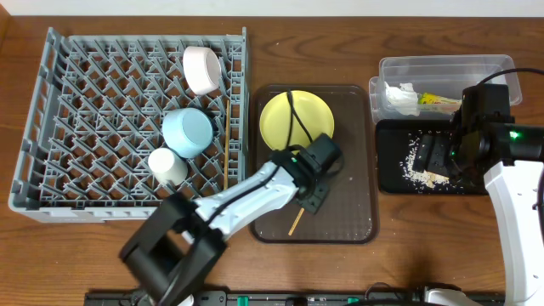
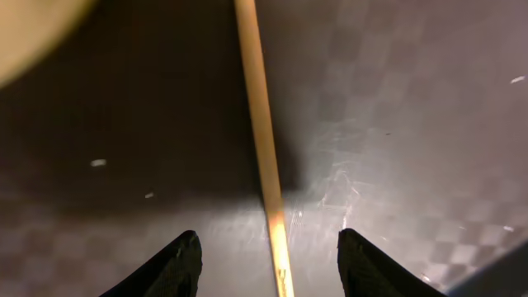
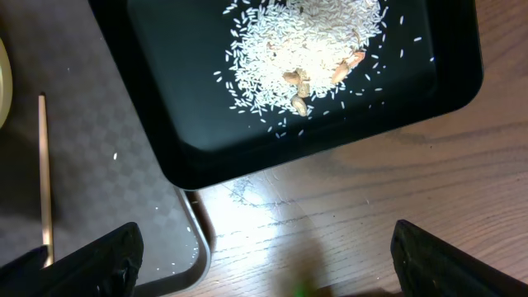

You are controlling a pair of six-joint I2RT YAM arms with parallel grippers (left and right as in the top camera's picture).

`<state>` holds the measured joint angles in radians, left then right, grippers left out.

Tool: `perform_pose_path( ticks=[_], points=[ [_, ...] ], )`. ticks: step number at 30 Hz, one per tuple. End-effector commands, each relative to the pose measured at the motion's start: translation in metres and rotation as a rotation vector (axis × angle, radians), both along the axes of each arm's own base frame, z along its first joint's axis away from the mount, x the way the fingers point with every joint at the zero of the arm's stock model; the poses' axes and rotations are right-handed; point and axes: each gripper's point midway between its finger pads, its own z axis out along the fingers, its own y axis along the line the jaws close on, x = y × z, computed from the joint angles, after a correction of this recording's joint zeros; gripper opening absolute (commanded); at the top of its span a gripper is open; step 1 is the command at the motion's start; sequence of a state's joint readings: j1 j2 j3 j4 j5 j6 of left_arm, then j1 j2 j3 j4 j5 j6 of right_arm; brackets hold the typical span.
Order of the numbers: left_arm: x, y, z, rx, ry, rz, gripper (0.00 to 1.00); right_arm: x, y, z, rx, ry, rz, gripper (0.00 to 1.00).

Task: Sort waste into correct bins and load items into the dishwasher rack
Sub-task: 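Return the left gripper to the tray and grasp the second chopstick, then insert the second chopstick into the rack beside the first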

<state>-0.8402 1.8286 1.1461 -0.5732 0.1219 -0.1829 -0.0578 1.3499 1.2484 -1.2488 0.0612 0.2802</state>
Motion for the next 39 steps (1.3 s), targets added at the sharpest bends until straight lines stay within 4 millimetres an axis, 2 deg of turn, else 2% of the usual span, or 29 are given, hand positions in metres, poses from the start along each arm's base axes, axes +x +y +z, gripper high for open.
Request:
perform_pose_path(
  ticks=[1, 6, 10, 14, 19, 22, 25, 28, 30, 32, 35, 39],
  points=[
    [0.001, -0.001, -0.011, 0.022, 0.014, 0.009, 0.56, 0.002, -0.004, 0.007, -0.016, -0.021, -0.002, 0.94],
    [-0.003, 0.003, -0.028, 0.058, 0.048, 0.013, 0.54, 0.002, -0.004, 0.007, -0.016, -0.021, -0.002, 0.94],
    [-0.007, 0.005, -0.036, 0.075, 0.072, 0.010, 0.34, 0.002, -0.004, 0.007, -0.016, -0.021, -0.003, 0.94],
    [-0.007, 0.006, -0.034, 0.073, 0.071, 0.010, 0.14, 0.000, -0.004, 0.007, -0.016, -0.015, -0.002, 0.94],
    [-0.007, 0.006, -0.024, 0.061, 0.061, 0.009, 0.06, 0.000, -0.004, 0.007, -0.016, -0.014, -0.002, 0.94],
    [-0.008, 0.007, -0.010, 0.049, 0.049, 0.008, 0.06, 0.000, -0.004, 0.007, -0.016, -0.014, -0.002, 0.94],
    [-0.008, 0.007, 0.012, 0.019, 0.015, -0.015, 0.06, 0.000, -0.004, 0.006, -0.016, -0.012, -0.002, 0.93],
    [0.000, 0.007, 0.045, -0.035, -0.062, -0.010, 0.06, 0.000, -0.004, 0.006, -0.016, -0.012, -0.002, 0.94],
    [0.012, 0.013, 0.070, -0.057, -0.150, 0.019, 0.06, 0.000, -0.004, 0.006, -0.016, -0.011, -0.002, 0.94],
    [0.025, 0.025, 0.092, -0.060, -0.234, 0.061, 0.06, 0.000, -0.004, 0.006, -0.016, -0.012, -0.002, 0.94],
    [0.051, 0.056, 0.122, -0.036, -0.366, 0.163, 0.06, 0.000, -0.004, 0.006, -0.016, -0.011, -0.002, 0.94],
    [0.083, 0.103, 0.141, -0.014, -0.442, 0.316, 0.06, 0.000, -0.004, 0.006, -0.016, -0.012, -0.002, 0.94]
  ],
)
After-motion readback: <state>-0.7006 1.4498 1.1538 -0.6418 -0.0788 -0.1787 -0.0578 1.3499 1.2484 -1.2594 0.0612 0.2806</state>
